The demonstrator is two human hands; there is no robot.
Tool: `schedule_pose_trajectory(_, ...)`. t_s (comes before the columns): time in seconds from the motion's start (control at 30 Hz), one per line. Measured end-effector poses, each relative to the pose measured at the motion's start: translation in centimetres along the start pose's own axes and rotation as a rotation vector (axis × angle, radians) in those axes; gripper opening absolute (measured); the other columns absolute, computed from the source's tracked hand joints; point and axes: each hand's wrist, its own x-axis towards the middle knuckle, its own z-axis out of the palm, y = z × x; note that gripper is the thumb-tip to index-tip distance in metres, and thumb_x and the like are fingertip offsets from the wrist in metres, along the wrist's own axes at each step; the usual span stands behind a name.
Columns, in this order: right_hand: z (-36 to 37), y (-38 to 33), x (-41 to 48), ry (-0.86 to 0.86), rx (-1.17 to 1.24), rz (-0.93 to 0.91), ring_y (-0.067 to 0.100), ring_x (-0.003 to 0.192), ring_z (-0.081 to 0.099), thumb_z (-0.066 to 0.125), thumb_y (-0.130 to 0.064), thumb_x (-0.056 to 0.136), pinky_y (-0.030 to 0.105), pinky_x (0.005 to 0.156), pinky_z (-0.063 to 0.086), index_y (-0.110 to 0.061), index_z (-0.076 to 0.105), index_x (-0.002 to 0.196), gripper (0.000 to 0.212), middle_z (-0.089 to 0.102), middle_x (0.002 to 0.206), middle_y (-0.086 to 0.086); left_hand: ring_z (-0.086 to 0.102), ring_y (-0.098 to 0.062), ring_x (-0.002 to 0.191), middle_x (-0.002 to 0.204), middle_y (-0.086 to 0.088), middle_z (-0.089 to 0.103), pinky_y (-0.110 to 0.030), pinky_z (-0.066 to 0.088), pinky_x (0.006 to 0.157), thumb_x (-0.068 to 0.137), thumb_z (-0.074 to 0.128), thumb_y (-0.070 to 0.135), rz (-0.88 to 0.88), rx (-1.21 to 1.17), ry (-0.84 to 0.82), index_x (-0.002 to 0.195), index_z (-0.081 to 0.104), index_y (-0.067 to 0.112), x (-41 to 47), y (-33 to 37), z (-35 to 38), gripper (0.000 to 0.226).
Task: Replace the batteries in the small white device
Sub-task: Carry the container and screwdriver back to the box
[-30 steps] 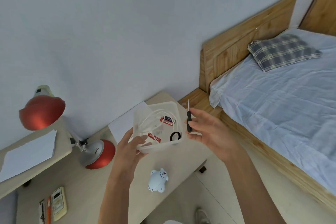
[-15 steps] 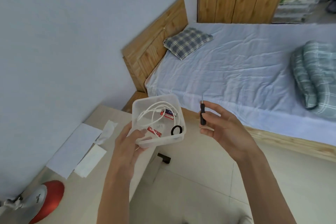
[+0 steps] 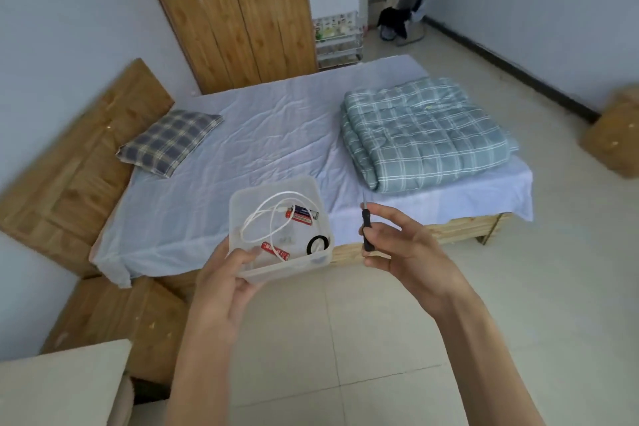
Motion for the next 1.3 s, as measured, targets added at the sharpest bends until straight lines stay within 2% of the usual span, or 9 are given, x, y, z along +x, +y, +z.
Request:
schedule_pose_trajectory(0.2,-14.0,-4.6,-4.2,0.227,0.059,-0.094,0.025,0.086,0.062,0.074,-0.007,0.092,0.038,0.083,0.056,-0.016,0.069,0.136,0.046,0.064,0.098,0.009,0.078,-0.024,0.113,0.120,-0.010,0.081,-0.048,0.057,0.106,0.089,0.071,0.002,-0.087,0.077,-0.203,0.120,0.079,0.015,1.2,-4.5,15.8,0.034)
schedule_pose_trajectory(0.43,-26.7,-8.2,-8.5,0.467,0.142,-0.207,0.025,0.085,0.060,0.073,-0.005,0.093,0.038,0.079,0.056,-0.013,0.067,0.138,0.046,0.061,0.103,0.012,0.061,-0.033,0.108,0.119,-0.013,0.080,-0.056,0.057,0.106,0.082,0.082,0.022,-0.167,0.174,-0.410,0.109,0.082,0.016,2.6,-8.6,32.3,0.029)
schedule_pose_trajectory(0.63,-36.5,-11.4,-9.5,0.628,0.179,-0.272,0.025,0.082,0.061,0.072,-0.005,0.093,0.041,0.082,0.052,-0.013,0.067,0.137,0.045,0.066,0.103,0.013,0.076,-0.030,0.116,0.116,-0.018,0.080,-0.058,0.056,0.107,0.093,0.073,0.011,-0.173,0.189,-0.528,0.111,0.080,0.013,3.6,-12.5,46.3,0.019)
schedule_pose_trajectory(0.93,-52.2,-22.4,-7.0,0.764,0.153,-0.393,0.028,0.085,0.059,0.074,-0.008,0.090,0.040,0.082,0.053,-0.013,0.068,0.137,0.047,0.064,0.104,0.013,0.079,-0.028,0.110,0.108,-0.015,0.082,-0.051,0.062,0.096,0.094,0.073,0.014,-0.155,0.181,-0.681,0.101,0.084,0.020,6.4,-15.0,69.3,0.015)
schedule_pose_trajectory(1.03,-56.9,-25.5,-6.0,0.803,0.164,-0.425,0.027,0.086,0.058,0.073,-0.007,0.092,0.040,0.081,0.053,-0.013,0.068,0.137,0.046,0.063,0.104,0.014,0.079,-0.030,0.109,0.110,-0.017,0.082,-0.044,0.066,0.079,0.093,0.073,0.013,-0.164,0.169,-0.737,0.095,0.086,0.017,7.1,-15.4,76.3,0.014)
schedule_pose_trajectory(1.07,-58.4,-26.1,-5.7,0.814,0.165,-0.423,0.027,0.087,0.057,0.073,-0.007,0.092,0.040,0.082,0.053,-0.013,0.068,0.137,0.046,0.063,0.104,0.014,0.078,-0.031,0.111,0.111,-0.019,0.081,-0.043,0.066,0.079,0.094,0.071,0.012,-0.166,0.170,-0.743,0.092,0.086,0.016,7.5,-15.6,78.3,0.015)
schedule_pose_trajectory(1.13,-61.2,-27.1,-4.9,0.832,0.174,-0.417,0.027,0.086,0.058,0.075,-0.008,0.090,0.040,0.082,0.053,-0.014,0.069,0.136,0.047,0.063,0.104,0.014,0.076,-0.034,0.116,0.113,-0.021,0.080,-0.048,0.064,0.091,0.095,0.068,0.011,-0.178,0.180,-0.755,0.089,0.087,0.018,8.1,-16.3,82.0,0.021)
schedule_pose_trajectory(1.2,-64.2,-28.4,-4.1,0.835,0.188,-0.426,0.028,0.086,0.057,0.079,-0.009,0.088,0.041,0.081,0.052,-0.013,0.069,0.135,0.049,0.062,0.103,0.015,0.075,-0.033,0.119,0.116,-0.019,0.080,-0.052,0.060,0.102,0.096,0.066,0.010,-0.179,0.194,-0.791,0.098,0.087,0.021,8.5,-16.9,85.4,0.024)
schedule_pose_trajectory(1.3,-69.4,-30.7,-2.4,0.838,0.187,-0.417,0.028,0.086,0.058,0.084,-0.010,0.087,0.040,0.080,0.052,-0.014,0.068,0.137,0.053,0.062,0.103,0.015,0.076,-0.028,0.118,0.123,-0.008,0.080,-0.055,0.057,0.106,0.100,0.063,0.010,-0.108,0.267,-0.904,0.131,0.076,0.032,9.6,-18.1,90.4,0.039)
